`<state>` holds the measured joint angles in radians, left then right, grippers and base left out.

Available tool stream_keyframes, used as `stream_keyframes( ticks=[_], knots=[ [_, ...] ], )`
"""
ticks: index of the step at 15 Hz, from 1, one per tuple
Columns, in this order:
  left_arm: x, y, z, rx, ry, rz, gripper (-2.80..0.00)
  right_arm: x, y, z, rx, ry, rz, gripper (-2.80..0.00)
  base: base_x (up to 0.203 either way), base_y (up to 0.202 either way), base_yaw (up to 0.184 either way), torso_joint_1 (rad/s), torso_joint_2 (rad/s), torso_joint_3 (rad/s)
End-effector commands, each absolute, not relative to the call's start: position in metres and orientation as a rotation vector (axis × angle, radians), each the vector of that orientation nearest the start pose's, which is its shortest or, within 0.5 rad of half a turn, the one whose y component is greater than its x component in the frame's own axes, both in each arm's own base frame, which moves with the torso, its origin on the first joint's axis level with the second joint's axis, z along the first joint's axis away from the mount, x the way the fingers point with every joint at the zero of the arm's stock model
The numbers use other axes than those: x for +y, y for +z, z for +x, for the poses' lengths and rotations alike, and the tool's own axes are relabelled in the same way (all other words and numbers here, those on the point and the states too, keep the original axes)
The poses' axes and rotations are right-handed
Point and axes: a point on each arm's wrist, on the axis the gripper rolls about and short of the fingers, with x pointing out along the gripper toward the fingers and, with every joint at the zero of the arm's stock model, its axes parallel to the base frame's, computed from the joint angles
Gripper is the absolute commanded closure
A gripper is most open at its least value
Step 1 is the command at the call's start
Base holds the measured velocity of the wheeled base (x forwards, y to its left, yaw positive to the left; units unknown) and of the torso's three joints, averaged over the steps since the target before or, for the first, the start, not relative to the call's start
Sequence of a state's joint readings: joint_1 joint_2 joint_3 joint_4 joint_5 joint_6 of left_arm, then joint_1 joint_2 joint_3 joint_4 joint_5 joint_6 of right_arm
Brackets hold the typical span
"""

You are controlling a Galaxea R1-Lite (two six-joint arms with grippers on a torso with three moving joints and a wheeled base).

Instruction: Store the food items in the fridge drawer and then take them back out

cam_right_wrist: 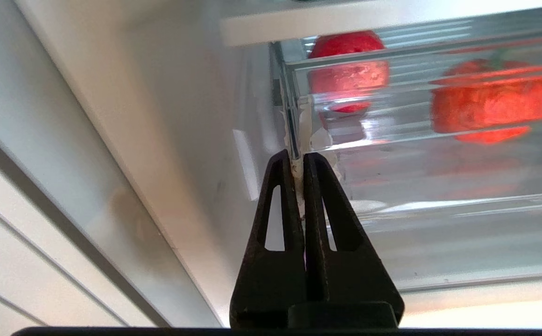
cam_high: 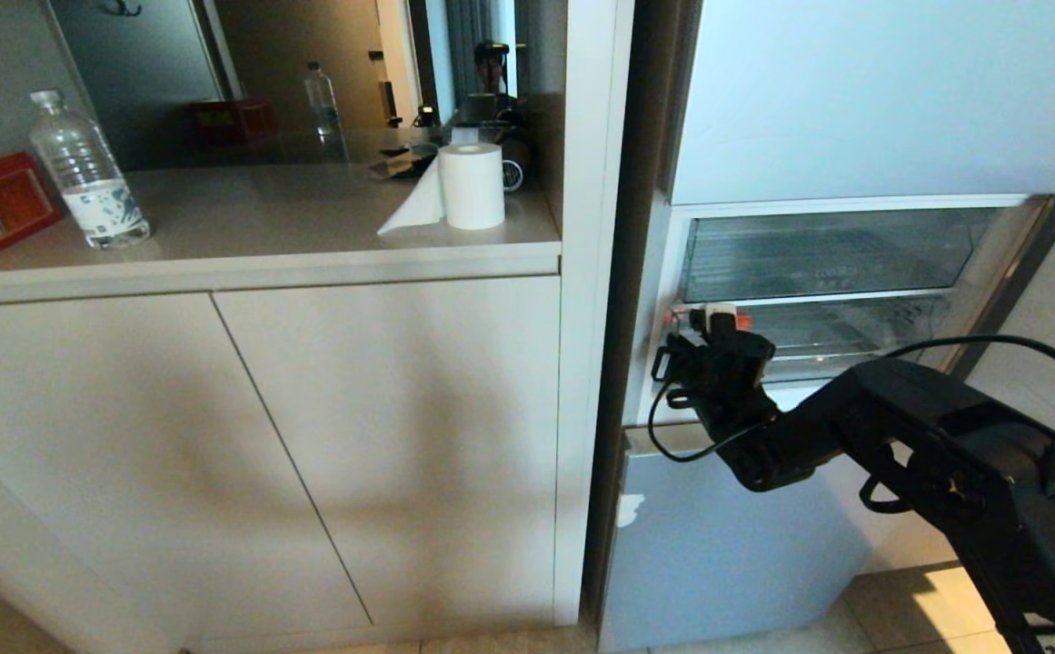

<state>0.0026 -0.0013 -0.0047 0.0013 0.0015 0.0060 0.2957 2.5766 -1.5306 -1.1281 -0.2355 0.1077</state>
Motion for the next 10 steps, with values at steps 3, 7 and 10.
stream_keyframes(
  ticks=[3,7,10],
  knots=[
    [0.000,0.077,-0.023,-0.005,0.005,0.006,0.00,0.143,0.063,0.478,-0.069,0.069,0.140,0.00,0.000,0.000,0.000,0.000,0.00,0.000],
    [0.000,0.077,-0.023,-0.005,0.005,0.006,0.00,0.136,0.072,0.454,-0.016,0.075,0.179,0.00,0.000,0.000,0.000,0.000,0.00,0.000],
    [0.000,0.077,-0.023,-0.005,0.005,0.006,0.00,0.126,0.065,0.421,0.077,0.082,0.167,0.00,0.000,0.000,0.000,0.000,0.00,0.000]
  ],
)
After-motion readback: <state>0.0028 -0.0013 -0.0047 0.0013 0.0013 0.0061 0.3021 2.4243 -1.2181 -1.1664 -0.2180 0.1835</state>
